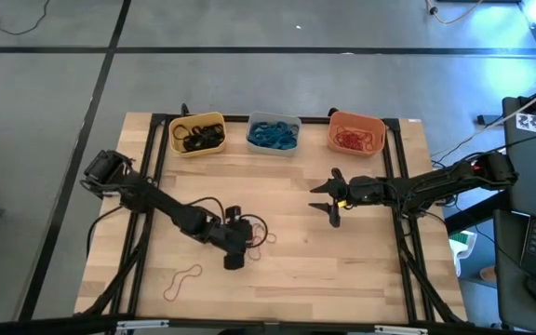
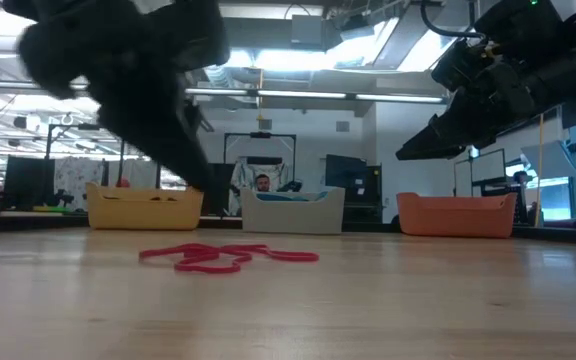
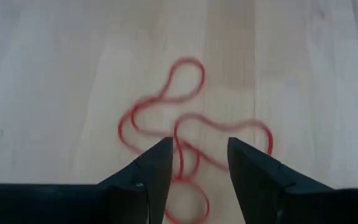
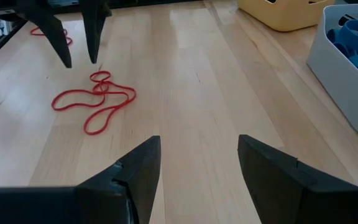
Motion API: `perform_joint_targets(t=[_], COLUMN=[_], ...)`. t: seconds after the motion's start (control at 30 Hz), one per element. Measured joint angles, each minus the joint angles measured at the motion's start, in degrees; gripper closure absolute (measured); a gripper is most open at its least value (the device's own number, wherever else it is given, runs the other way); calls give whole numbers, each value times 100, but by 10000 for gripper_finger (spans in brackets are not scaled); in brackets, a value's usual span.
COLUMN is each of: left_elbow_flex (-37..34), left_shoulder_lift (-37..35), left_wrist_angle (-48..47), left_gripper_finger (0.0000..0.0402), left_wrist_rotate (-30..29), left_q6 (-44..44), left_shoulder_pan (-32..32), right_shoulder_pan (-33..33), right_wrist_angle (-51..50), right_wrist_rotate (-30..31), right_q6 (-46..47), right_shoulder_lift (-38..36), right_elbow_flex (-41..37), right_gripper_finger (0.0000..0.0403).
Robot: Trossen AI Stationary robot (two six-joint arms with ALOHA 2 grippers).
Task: Sort rubber bands into baskets
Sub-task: Put the red rubber band into the orange bin
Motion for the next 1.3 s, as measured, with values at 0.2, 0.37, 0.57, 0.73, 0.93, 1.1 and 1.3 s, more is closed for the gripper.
perform_joint_targets(t=[0.2,0.37,0.57,0.73,0.93,1.1,1.3], left_elbow_flex=[-234,-450,-806,-1012,-1161,-1293,-1412], left_shoulder_lift=[0,0,0,0,0,0,-17], left_wrist_angle=[-265,-166,506,850,931,1028,1084], left_gripper_finger=[247,247,247,246,250,285,334], left_wrist_rotate=[-3,-65,-69,-105,-128,-111,-114], left_q6=[-309,-541,-553,-567,-625,-526,-530], left_shoulder_pan=[-121,-77,-68,14,72,57,55], right_shoulder_pan=[0,0,0,0,0,0,0], right_wrist_angle=[1,1,3,3,3,3,3], right_wrist_rotate=[0,0,0,-1,0,-1,-1], right_q6=[0,0,0,0,0,0,0], right_shoulder_lift=[0,0,0,0,0,2,2], right_elbow_flex=[0,0,0,0,0,0,0], right_gripper_finger=[188,188,188,188,188,188,188])
